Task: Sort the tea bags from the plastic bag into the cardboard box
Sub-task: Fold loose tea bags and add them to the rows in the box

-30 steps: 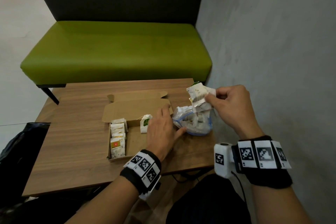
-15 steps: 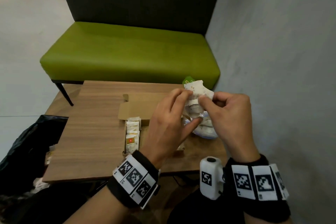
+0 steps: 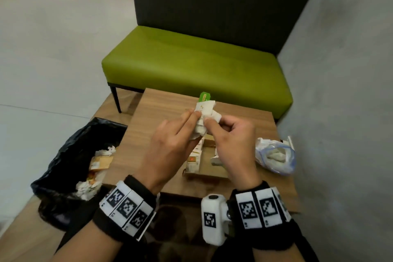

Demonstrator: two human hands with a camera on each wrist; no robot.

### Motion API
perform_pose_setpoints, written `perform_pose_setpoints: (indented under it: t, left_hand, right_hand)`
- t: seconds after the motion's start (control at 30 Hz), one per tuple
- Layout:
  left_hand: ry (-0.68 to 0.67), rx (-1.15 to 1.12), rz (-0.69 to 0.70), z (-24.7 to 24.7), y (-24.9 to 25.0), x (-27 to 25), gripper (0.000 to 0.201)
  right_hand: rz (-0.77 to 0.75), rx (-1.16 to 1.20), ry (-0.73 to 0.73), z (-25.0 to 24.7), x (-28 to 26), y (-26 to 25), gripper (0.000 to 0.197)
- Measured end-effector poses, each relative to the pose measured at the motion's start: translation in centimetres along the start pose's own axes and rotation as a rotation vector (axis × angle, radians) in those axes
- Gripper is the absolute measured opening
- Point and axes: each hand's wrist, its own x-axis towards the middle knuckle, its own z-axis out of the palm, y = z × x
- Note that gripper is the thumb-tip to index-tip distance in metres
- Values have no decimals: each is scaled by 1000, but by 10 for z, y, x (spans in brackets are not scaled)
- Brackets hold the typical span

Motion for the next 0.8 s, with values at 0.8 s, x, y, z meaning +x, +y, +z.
perform_pose_setpoints:
  t: [0.8]
  left_hand:
    - [-433,-204,-820,45,-129,-58,27]
  right_hand:
    - [362,-257,-312,86,3,97,23]
